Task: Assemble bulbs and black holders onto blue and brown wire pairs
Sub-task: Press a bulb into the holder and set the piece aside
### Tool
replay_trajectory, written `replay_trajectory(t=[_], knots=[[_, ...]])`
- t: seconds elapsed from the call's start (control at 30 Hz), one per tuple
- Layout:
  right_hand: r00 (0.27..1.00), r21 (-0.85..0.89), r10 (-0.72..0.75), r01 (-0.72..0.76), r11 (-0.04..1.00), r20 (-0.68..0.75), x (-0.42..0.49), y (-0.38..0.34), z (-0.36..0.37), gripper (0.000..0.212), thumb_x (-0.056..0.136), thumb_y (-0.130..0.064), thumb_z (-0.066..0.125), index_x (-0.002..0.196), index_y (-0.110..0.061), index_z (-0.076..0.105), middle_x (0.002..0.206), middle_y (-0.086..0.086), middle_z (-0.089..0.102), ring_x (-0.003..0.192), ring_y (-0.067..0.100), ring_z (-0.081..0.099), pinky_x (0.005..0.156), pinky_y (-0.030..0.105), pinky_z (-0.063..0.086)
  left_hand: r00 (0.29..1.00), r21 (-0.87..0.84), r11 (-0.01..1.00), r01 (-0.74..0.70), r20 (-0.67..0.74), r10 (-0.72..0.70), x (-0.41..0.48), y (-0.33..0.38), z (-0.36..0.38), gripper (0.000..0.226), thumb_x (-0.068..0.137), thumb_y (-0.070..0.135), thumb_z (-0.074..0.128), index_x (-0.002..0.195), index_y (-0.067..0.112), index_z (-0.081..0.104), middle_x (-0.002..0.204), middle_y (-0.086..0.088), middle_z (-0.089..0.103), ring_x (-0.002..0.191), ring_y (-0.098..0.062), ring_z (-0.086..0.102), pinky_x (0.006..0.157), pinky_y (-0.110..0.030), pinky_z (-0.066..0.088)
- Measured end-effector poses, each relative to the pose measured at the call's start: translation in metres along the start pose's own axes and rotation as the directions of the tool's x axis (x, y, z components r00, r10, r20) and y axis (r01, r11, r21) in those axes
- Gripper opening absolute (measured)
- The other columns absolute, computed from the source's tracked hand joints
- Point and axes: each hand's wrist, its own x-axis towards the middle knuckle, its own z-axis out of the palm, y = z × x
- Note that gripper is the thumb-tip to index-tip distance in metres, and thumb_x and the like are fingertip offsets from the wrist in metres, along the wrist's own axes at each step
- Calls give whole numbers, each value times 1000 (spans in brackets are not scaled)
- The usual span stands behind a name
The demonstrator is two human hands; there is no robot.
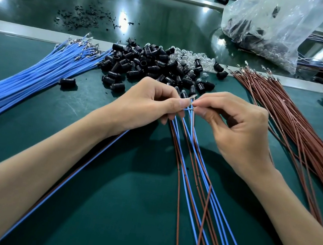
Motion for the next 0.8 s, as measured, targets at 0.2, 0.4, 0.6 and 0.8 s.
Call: replay_trajectory(t=[0.2, 0.4, 0.6, 0.8], knots=[[999, 24, 36, -36, 999, -4, -1, 2, 1, 9, 81, 3, 72, 90, 0, 73, 89, 6, 72, 84, 15, 69, 81, 29, 55, 1000, -4, 1000, -6, -9, 6, -1, 1, 2, 26, 91, 19, 60, 66, 16, 64, 58, 10, 61, 56, -9, 50, 56, -15, 43], [997, 128, 72, -74, 989, 21, -2, 5, 1, 19, 80, 1, 73, 98, -4, 72, 95, 6, 68, 89, 16, 68, 82, 26, 54, 1000, -7, 1000, -7, -17, 7, -1, 2, 2, 28, 92, 19, 58, 65, 15, 63, 59, 6, 58, 55, -8, 51, 57, -13, 42], [995, 115, 85, -79, 990, -43, -2, 3, 2, 22, 80, -2, 74, 101, -7, 70, 91, 1, 69, 84, 8, 67, 79, 19, 52, 1000, -32, 999, -2, -16, 1, -1, 2, 3, 31, 92, 18, 58, 62, 16, 62, 57, 7, 57, 54, -8, 50, 57, -13, 42], [998, 96, 42, -37, 995, -43, -2, 4, 1, 14, 79, 2, 75, 92, -2, 73, 90, 6, 70, 84, 14, 69, 80, 24, 54, 1000, -57, 998, -26, -9, 25, -1, 2, 7, 17, 93, 13, 58, 78, 14, 66, 61, 8, 61, 54, -8, 55, 57, -15, 45]])
